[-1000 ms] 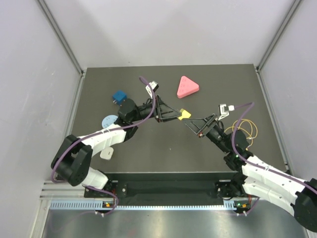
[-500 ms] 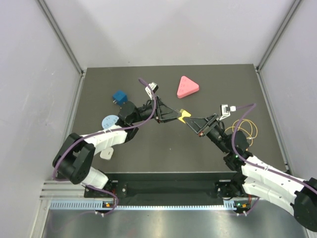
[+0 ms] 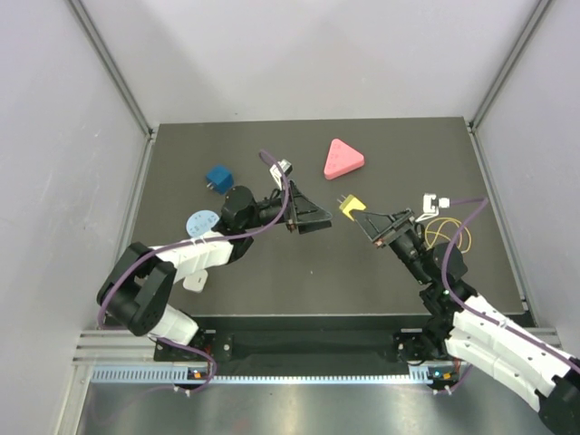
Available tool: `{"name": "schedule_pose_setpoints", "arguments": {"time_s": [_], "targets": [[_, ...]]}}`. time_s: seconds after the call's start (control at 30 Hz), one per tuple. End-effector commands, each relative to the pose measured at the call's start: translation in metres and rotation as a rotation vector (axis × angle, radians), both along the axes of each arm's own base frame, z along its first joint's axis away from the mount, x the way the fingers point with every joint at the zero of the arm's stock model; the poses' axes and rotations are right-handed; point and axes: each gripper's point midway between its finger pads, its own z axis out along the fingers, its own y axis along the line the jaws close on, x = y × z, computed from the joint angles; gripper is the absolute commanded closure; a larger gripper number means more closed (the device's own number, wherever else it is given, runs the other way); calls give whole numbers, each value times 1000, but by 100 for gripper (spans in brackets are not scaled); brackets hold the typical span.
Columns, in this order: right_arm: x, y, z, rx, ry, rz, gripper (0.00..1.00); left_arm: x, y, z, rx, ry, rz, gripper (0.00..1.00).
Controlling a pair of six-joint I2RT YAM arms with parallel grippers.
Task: Insert the plug
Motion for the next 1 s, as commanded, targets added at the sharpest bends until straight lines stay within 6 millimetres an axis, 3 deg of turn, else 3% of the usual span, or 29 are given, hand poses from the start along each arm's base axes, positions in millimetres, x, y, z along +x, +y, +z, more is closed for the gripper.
{"name": "schedule_pose_setpoints", "arguments": {"time_s": [0.0, 0.07, 0.1, 0.13, 0.17, 0.2, 0.23, 0.27, 0.33, 0.43, 0.47, 0.53, 0.57, 0.6, 0.67, 0.77, 0.97], "targets": [[9, -17, 8, -65, -15, -91, 100, -3, 3, -2, 33, -58, 15, 21], [11, -19, -4, -124, 31, -105, 100, 5, 5, -23, 128, -29, 68, 23], [12, -21, 2, -132, 34, -113, 100, 12, 8, -35, 191, -13, 111, 23], [13, -21, 2, -162, 35, -120, 100, 14, 16, -59, 333, 18, 140, 24], [12, -22, 2, -194, 44, -118, 100, 30, 24, -70, 411, 16, 245, 25], [11, -21, 1, -216, 45, -113, 100, 34, 33, -82, 489, 37, 283, 25], [11, -22, -1, -244, 47, -114, 100, 44, 43, -77, 540, 4, 339, 25], [10, -23, 3, -254, 48, -118, 100, 43, 62, -97, 652, 86, 375, 24], [12, -27, -14, -334, 98, -135, 100, 60, 91, -96, 735, 104, 518, 23], [9, -28, -19, -390, 96, -125, 100, 71, 153, -114, 843, 258, 725, 21], [9, -27, -19, -399, 89, -122, 100, 79, 182, -118, 856, 319, 820, 21], [6, -29, -27, -443, 103, -113, 100, 73, 228, -135, 907, 463, 983, 21], [5, -29, -29, -452, 103, -111, 100, 77, 260, -140, 924, 523, 1104, 21], [3, -30, -29, -463, 94, -105, 100, 67, 284, -148, 969, 596, 1191, 23], [-3, -31, -30, -462, 72, -92, 100, 64, 320, -150, 999, 658, 1307, 23], [-6, -29, -39, -427, 69, -75, 100, 63, 362, -152, 1061, 692, 1434, 18], [-11, -16, -37, -416, 47, -6, 100, 60, 405, -185, 1069, 899, 1492, 17]]}}
